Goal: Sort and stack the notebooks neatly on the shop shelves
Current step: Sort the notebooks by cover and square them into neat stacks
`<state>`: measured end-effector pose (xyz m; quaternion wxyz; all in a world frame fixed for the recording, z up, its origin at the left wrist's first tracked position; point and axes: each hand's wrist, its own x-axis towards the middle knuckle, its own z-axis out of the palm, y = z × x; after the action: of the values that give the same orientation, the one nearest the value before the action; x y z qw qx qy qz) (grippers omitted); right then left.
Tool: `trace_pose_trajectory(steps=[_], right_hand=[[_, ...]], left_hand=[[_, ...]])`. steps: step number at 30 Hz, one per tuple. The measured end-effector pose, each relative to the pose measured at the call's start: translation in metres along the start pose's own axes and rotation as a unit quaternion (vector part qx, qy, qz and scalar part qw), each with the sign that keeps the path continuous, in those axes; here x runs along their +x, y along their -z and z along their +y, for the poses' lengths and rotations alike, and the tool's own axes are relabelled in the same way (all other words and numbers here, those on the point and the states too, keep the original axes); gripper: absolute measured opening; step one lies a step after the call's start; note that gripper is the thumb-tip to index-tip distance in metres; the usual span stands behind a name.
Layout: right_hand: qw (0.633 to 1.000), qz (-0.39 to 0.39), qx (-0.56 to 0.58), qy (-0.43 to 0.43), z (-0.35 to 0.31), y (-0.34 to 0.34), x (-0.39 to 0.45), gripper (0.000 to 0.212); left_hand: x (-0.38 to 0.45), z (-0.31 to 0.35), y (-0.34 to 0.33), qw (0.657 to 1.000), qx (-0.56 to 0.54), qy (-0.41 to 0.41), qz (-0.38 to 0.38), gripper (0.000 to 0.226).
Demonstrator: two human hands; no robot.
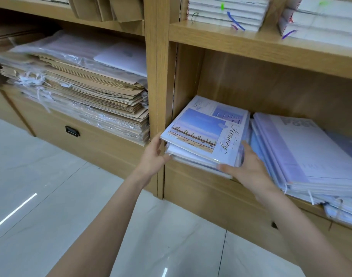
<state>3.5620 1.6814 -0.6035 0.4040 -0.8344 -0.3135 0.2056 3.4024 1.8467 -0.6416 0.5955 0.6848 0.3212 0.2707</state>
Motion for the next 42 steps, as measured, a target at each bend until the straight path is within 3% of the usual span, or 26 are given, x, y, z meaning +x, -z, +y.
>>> trace_pose_trajectory(steps=[3,6,10,17,22,29,35,40,42], right_hand=[[1.000,0.018,-0.004,0.009,-0.002,0.002,-0.005,0.072],[0.999,0.033,0.030,-0.001,0.009,0.008,-0.001,0.057],[0.999,0.024,0.031,-0.015,0.016,0.008,0.001,0.062],[0.998,0.056,0.024,-0.011,0.013,0.007,0.005,0.064],[0.996,0.074,0.042,-0.003,0.011,0.005,0.008,0.055],[0.996,0.053,-0.076,0.016,0.006,0.002,0.006,0.070],[0.993,0.106,0.023,0.044,0.010,0.005,0.013,0.024],[0.992,0.112,0.009,0.051,0.014,0.006,0.015,0.025],[0.993,0.103,-0.019,0.053,0.017,0.004,0.013,0.026]], left_hand=[[0.000,0.003,-0.008,0.999,-0.033,-0.004,0.001,0.065],[-0.001,0.005,-0.013,0.999,0.001,-0.032,-0.001,0.059],[-0.001,0.003,-0.008,0.998,0.031,-0.046,-0.037,0.063],[0.009,0.009,0.001,0.999,0.027,-0.018,-0.006,0.055],[0.016,0.014,0.002,0.995,0.087,-0.033,-0.027,0.057],[0.018,0.004,-0.002,0.994,0.089,-0.057,0.005,0.057],[0.021,0.024,-0.005,0.995,0.058,-0.071,-0.041,0.062],[0.033,0.026,-0.005,0.984,0.156,-0.044,-0.075,0.065],[0.031,0.018,-0.006,0.988,0.141,-0.028,-0.061,0.062]])
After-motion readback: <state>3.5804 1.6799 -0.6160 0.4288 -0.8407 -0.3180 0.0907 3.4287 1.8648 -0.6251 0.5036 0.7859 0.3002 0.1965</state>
